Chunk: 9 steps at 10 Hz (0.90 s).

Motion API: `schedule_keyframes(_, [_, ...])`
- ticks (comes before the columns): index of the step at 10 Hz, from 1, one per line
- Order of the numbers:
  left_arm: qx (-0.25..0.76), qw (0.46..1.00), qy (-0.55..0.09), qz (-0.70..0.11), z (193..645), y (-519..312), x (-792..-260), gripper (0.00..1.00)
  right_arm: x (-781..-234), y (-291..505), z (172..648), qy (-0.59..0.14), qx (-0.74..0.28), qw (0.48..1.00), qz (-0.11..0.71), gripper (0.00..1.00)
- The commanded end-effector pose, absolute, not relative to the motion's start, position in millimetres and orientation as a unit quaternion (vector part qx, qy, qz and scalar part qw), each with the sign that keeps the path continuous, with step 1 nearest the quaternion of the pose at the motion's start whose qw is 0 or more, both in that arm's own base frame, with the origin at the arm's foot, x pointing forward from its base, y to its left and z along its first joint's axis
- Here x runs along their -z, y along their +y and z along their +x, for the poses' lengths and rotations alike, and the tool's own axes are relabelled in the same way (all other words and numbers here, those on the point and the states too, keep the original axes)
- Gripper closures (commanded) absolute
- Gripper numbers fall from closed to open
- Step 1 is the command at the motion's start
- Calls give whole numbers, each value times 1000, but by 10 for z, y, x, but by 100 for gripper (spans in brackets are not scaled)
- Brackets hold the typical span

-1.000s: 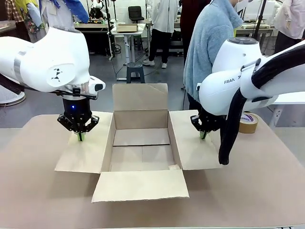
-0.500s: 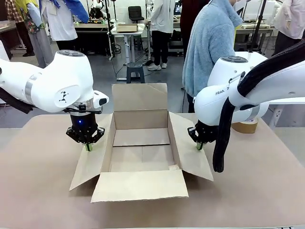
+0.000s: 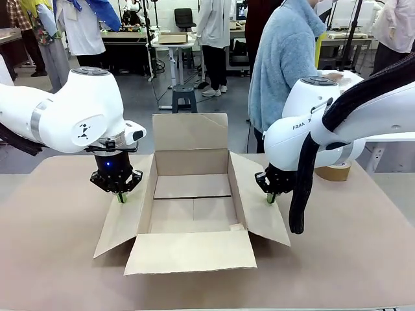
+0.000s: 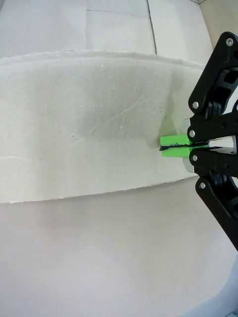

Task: Wrap the clocks to prevent damage.
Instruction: Open the side flaps of the Package Box, then once the human has placed the objects inside and stepped back, release both hands from the side flaps of the Package Box.

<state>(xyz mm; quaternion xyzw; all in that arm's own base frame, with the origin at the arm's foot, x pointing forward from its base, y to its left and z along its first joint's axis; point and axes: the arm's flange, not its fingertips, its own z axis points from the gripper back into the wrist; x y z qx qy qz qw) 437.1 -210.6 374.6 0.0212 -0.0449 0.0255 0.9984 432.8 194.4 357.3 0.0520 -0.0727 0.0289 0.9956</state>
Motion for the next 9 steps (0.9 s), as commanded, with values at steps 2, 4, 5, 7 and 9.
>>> schedule_keyframes(2, [-22, 999, -42, 25, 4370, -2120, -3704, 100, -3557, 1942, 4324, -70, -30, 996, 50, 99])
schedule_keyframes(4, [-22, 999, -42, 25, 4370, -2120, -3704, 100, -3557, 1942, 4324, -70, -30, 996, 50, 99])
schedule_keyframes(5, [-22, 999, -42, 25, 4370, -2120, -3704, 100, -3557, 1942, 4324, -70, -30, 996, 50, 99])
schedule_keyframes(7, [-22, 999, -42, 25, 4370, -2120, -3704, 100, -3557, 1942, 4324, -70, -30, 996, 50, 99])
schedule_keyframes(9, [-22, 999, -42, 25, 4370, -2120, -3704, 100, -3557, 1942, 4324, -70, -30, 996, 50, 99])
